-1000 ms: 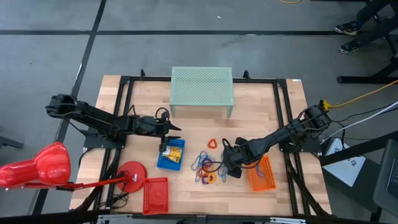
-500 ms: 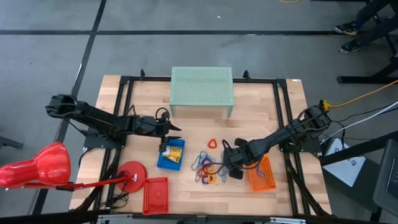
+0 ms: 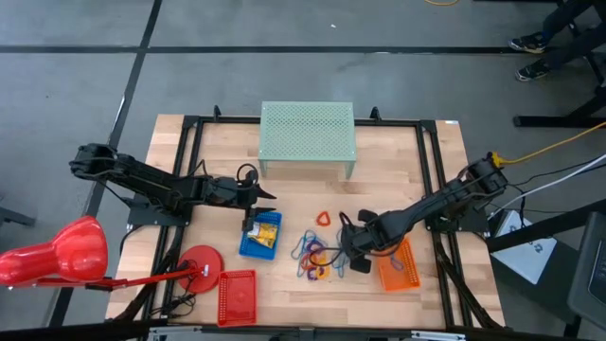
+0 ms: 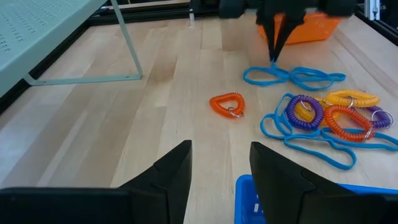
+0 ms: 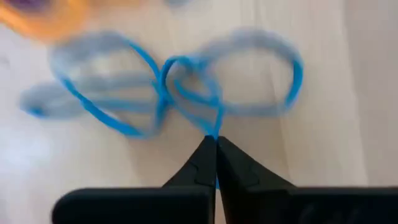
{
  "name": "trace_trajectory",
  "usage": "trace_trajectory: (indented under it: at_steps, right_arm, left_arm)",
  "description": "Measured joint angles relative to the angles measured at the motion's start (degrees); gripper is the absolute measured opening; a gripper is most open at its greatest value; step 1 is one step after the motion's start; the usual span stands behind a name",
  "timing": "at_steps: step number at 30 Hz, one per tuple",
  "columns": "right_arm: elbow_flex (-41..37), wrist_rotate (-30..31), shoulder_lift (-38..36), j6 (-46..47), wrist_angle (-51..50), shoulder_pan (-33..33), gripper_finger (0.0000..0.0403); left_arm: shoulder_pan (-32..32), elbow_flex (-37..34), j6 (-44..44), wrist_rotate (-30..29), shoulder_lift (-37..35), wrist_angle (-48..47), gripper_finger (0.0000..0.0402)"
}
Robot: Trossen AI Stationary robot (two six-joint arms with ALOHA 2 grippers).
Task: Pick & Place Office Desk Supplies
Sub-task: Put the blue rubber band into the orange bin
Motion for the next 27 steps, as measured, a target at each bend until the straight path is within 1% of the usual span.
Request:
trace_trajectory:
  at_steps: [7,11,16,22,27]
  right_arm:
    - [3.70,2.78,-5.47,0.25,-5.55,0.00,0.0001]
    - [3.86,2.74,-8.30,3.45,-9.27,0.76,0.0001]
    - [3.88,2.70,-12.19,10.08,-14.05,3.89,0.0001]
    - [3.88,2.69,-16.33,20.51,-19.74,9.36,0.0000]
    - [3.19,2.70,-17.02,29.25,-22.74,14.34,0.0000]
  left_arm:
    - [0.00,-0.02,0.00,0.00,-0.02,0.04,0.0159]
    - [0.00,-0.02,0.00,0.09,-0.02,0.00,0.0159]
    - [0.00,-0.02,0.26,0.11,-0.02,-0.03,0.0159]
    - [0.00,-0.02,0.24,0.15,-0.02,0.20,0.0159]
    - [0.00,-0.02,0.22,0.22,-0.02,0.20,0.0159]
